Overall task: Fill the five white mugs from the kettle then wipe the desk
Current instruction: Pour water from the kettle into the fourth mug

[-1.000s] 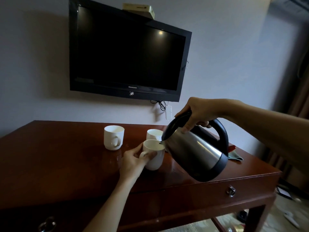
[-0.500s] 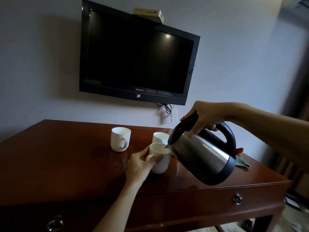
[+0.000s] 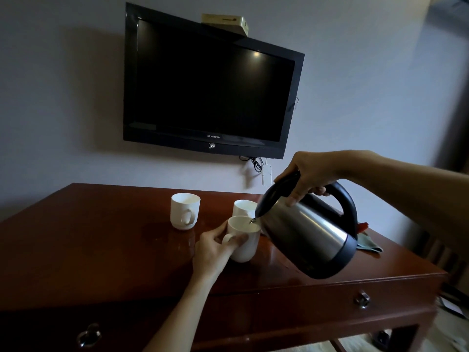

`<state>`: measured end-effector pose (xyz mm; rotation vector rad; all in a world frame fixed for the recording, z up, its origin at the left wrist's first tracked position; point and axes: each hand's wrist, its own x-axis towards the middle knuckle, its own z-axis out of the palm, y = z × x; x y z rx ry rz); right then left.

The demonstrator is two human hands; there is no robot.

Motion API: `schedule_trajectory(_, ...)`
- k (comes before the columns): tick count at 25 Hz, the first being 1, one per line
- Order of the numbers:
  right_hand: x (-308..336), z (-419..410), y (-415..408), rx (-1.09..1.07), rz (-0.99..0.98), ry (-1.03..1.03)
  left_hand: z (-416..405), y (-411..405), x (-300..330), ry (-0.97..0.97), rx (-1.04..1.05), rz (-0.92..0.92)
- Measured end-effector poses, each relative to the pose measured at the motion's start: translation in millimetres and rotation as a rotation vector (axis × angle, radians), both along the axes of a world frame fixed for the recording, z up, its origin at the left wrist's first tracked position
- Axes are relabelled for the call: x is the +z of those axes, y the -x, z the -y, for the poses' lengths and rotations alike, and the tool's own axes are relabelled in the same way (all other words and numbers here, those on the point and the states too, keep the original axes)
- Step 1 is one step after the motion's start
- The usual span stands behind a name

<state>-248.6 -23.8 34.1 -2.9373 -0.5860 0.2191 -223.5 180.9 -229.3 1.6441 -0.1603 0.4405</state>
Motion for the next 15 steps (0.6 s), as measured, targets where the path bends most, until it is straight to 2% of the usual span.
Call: schedule_trajectory(15,4,-10,-11,0.025,0.016,0.036,1,1,2,0.064,-0.072,0.021)
